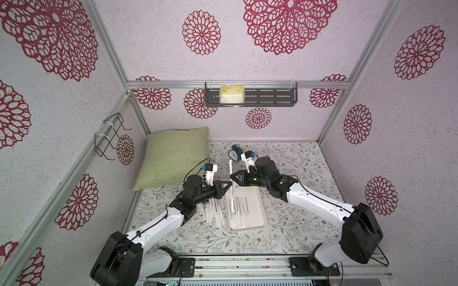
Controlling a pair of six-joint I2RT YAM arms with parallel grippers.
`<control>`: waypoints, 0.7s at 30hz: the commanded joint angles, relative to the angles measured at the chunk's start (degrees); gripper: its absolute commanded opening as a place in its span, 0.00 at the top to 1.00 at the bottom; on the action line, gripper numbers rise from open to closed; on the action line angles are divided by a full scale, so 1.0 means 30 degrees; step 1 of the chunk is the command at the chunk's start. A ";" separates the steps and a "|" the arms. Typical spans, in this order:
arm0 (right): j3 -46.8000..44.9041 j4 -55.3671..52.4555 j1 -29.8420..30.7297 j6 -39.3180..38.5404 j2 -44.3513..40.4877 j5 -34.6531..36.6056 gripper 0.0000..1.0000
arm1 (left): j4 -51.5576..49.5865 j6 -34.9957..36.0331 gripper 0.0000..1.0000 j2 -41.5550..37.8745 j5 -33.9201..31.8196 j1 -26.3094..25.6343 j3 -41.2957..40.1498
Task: Put the straws into the storage box
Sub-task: Place the straw in the storage box.
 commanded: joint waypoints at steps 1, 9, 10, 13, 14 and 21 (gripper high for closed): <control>-0.0114 0.0883 0.0009 0.0388 -0.0218 0.0605 0.87 | 0.0611 -0.0257 0.88 0.0200 0.0154 -0.0239 0.0159; -0.0566 0.0602 -0.0351 0.0306 -0.0553 0.0952 0.87 | -0.1027 -0.0647 0.62 -0.0057 -0.0093 -0.0197 0.0246; -0.0752 0.0400 -0.0573 0.0223 -0.0725 0.1010 0.88 | -0.1798 -0.0505 0.58 -0.0431 -0.0248 -0.0171 0.0262; -0.1435 -0.0877 -0.1261 -0.0438 -0.1259 0.1439 0.88 | -0.5779 0.0586 0.52 -0.2159 -0.2482 0.0037 0.0468; -0.1542 -0.1765 -0.1389 -0.0778 -0.1336 0.1988 0.88 | -0.7638 0.0923 0.50 -0.2594 -0.3529 0.0198 0.0799; -0.1919 -0.5870 -0.0853 -0.1654 0.0032 0.7928 0.88 | -1.9736 0.0773 0.38 -0.3066 -1.4031 0.1620 0.4026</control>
